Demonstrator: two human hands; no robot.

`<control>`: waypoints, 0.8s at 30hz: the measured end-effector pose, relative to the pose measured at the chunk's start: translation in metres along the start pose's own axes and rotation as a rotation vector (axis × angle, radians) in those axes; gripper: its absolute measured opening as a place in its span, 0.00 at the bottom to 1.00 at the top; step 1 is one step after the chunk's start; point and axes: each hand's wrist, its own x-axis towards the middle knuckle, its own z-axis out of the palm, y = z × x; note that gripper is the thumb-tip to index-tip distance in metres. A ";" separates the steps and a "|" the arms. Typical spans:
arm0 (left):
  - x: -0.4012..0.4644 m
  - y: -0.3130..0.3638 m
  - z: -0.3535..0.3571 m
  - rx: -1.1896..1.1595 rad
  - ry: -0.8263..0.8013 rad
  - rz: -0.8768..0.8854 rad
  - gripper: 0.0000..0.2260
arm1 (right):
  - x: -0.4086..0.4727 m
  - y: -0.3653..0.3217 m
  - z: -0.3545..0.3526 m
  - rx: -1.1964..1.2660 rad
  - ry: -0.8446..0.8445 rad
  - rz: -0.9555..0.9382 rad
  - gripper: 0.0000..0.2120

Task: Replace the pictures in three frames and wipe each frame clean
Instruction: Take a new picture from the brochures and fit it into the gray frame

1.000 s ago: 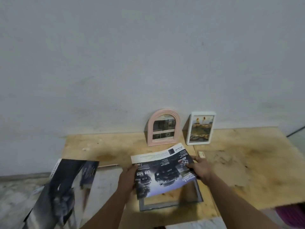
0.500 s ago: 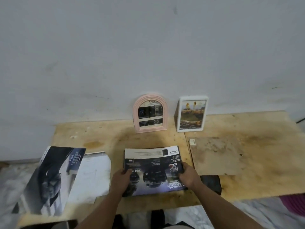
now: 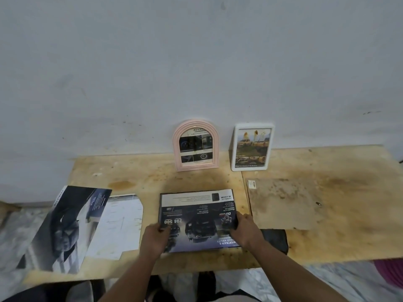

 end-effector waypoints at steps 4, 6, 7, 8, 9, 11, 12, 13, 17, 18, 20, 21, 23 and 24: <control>0.002 -0.006 -0.003 0.040 -0.015 0.025 0.09 | 0.000 0.000 0.000 -0.088 -0.013 0.004 0.31; 0.007 -0.013 -0.002 0.100 -0.022 0.028 0.13 | -0.001 -0.001 0.002 -0.145 0.004 -0.006 0.35; 0.008 -0.015 -0.001 0.149 -0.020 0.028 0.14 | -0.001 -0.001 0.003 -0.175 0.015 -0.014 0.38; 0.006 -0.013 -0.001 0.204 -0.020 0.025 0.14 | -0.002 -0.002 0.004 -0.210 0.018 -0.026 0.39; 0.003 -0.011 -0.002 0.254 -0.024 0.032 0.14 | -0.002 -0.002 0.005 -0.245 0.017 -0.042 0.39; -0.001 -0.007 -0.002 0.324 -0.062 0.046 0.16 | -0.002 -0.003 0.008 -0.299 -0.015 -0.058 0.39; -0.001 -0.007 -0.003 0.349 -0.089 0.041 0.16 | -0.002 -0.003 0.009 -0.304 -0.032 -0.057 0.39; 0.000 -0.009 -0.003 0.365 -0.112 0.040 0.17 | -0.002 -0.004 0.009 -0.301 -0.042 -0.059 0.40; 0.006 -0.022 -0.005 0.387 -0.199 0.033 0.19 | -0.001 -0.002 0.007 -0.269 -0.072 -0.050 0.41; 0.006 -0.022 -0.005 0.392 -0.210 0.039 0.19 | -0.002 -0.002 0.005 -0.247 -0.068 -0.045 0.40; 0.005 -0.022 -0.006 0.405 -0.207 0.064 0.18 | -0.009 -0.002 -0.006 -0.166 -0.010 -0.064 0.35; 0.005 -0.023 -0.005 0.406 -0.200 0.081 0.19 | -0.012 -0.001 -0.014 -0.128 0.043 -0.080 0.31; 0.004 -0.023 -0.004 0.402 -0.186 0.111 0.21 | -0.014 0.005 -0.034 -0.046 0.147 -0.056 0.24; 0.005 -0.023 -0.003 0.398 -0.181 0.117 0.23 | -0.014 0.011 -0.047 0.003 0.183 -0.011 0.24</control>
